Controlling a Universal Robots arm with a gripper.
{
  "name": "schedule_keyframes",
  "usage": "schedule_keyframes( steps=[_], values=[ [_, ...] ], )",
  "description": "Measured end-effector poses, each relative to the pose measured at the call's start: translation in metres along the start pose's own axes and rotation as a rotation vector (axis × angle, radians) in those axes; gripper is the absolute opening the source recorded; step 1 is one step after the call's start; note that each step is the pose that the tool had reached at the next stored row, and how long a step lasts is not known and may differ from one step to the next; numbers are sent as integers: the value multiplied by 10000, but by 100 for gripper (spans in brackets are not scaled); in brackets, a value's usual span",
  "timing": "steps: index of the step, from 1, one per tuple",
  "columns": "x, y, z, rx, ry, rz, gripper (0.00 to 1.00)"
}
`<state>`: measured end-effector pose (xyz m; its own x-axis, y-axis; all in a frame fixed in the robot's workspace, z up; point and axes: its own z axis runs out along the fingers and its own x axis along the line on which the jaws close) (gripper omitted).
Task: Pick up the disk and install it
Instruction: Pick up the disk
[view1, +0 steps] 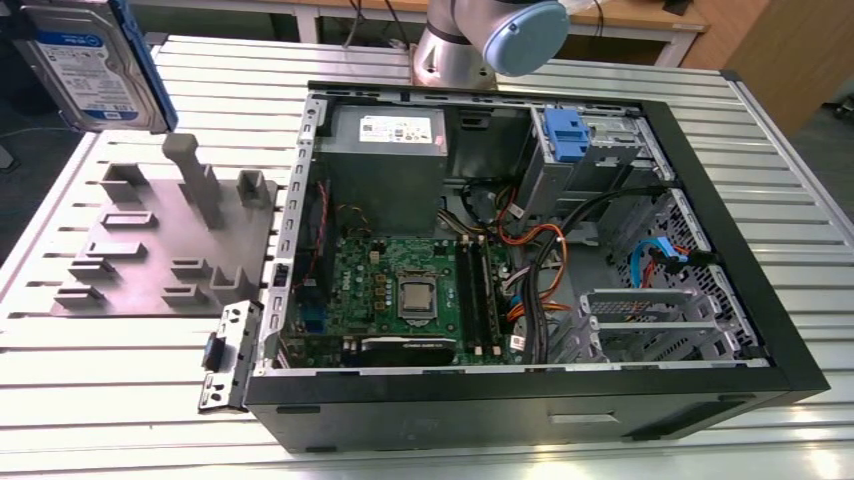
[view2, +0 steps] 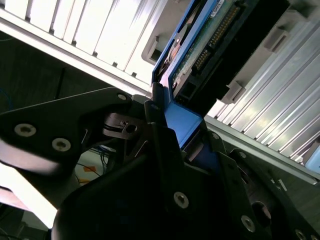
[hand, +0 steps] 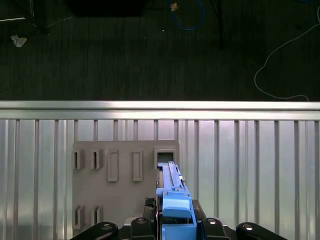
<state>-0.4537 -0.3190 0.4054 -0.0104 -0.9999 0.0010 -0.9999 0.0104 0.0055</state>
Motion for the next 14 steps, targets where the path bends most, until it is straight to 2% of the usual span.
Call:
schedule_keyframes(
  steps=[14],
  values=[
    [0,1,-139,0,0,0,36]
  ],
)
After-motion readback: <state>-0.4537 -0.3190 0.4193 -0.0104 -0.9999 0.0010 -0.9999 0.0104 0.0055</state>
